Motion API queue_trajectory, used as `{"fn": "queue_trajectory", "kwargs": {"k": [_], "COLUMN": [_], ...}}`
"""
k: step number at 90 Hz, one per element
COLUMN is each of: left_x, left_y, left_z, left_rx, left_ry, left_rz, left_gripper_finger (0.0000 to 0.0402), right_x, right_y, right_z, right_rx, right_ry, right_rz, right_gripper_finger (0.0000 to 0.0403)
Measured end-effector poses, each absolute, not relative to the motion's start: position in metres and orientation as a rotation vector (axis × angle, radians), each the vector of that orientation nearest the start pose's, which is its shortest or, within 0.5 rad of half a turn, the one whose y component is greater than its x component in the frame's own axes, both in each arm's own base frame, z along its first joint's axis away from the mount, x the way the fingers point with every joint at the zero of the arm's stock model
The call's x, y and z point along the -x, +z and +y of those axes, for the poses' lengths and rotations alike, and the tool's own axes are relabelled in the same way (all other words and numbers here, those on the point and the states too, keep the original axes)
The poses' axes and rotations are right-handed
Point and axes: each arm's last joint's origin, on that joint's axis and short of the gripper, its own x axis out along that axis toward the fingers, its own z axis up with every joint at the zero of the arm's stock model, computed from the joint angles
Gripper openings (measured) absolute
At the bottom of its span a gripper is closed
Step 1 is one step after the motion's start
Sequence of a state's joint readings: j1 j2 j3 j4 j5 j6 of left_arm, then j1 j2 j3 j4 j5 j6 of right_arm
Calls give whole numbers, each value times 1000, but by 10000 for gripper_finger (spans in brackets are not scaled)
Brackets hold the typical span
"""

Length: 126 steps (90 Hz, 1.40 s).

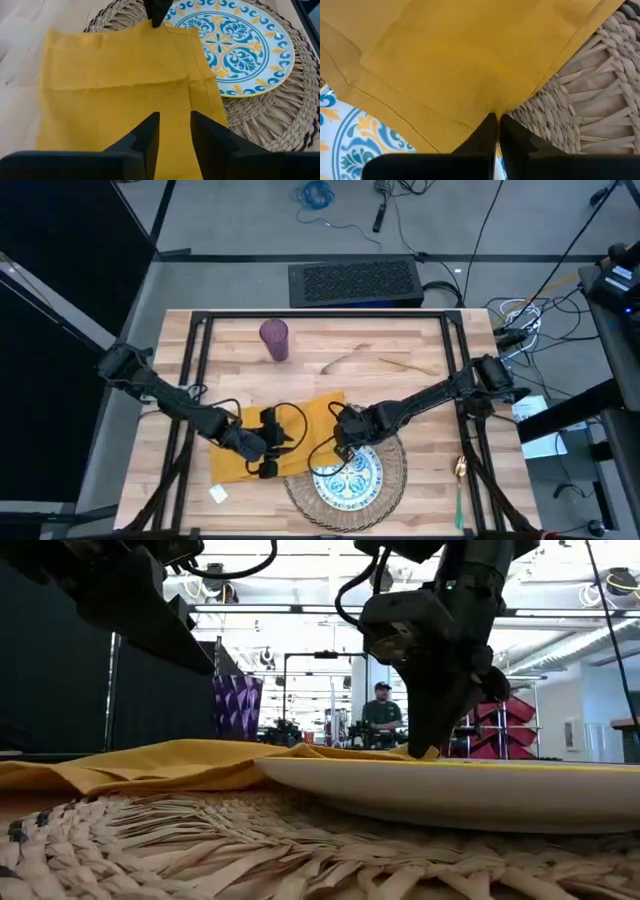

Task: Set table place
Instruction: Fold the yellow table napkin

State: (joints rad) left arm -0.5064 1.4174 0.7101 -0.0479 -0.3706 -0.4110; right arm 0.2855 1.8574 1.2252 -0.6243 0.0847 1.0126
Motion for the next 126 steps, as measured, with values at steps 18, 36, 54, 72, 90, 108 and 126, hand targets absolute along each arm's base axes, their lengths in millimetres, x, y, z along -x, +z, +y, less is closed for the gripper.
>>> {"fn": "queue_trajectory", "kwargs": {"k": [18, 36, 54, 72, 90, 108, 126], "left_x": [-244, -244, -244, -244, -244, -244, -244], "left_y": [185, 185, 185, 185, 185, 185, 185], "left_z": [-123, -123, -124, -124, -124, -124, -124], "left_rx": [67, 67, 70, 71, 72, 73, 73], "left_ry": [15, 16, 8, 3, 2, 0, -2], "left_rz": [706, 706, 709, 711, 711, 712, 713], "left_gripper_finger": [93, 93, 93, 93, 93, 93, 93], "right_x": [-348, -351, -349, -349, -350, -350, -350], "right_y": [192, 198, 198, 198, 198, 198, 198], "right_z": [98, 98, 102, 104, 104, 104, 105], "right_rx": [-627, -613, -629, -631, -626, -625, -631], "right_ry": [-432, -428, -416, -413, -397, -396, -386], "right_rz": [1175, 1163, 1179, 1180, 1174, 1174, 1182], "right_gripper_finger": [1, 0, 0, 0, 9, 41, 42]}}
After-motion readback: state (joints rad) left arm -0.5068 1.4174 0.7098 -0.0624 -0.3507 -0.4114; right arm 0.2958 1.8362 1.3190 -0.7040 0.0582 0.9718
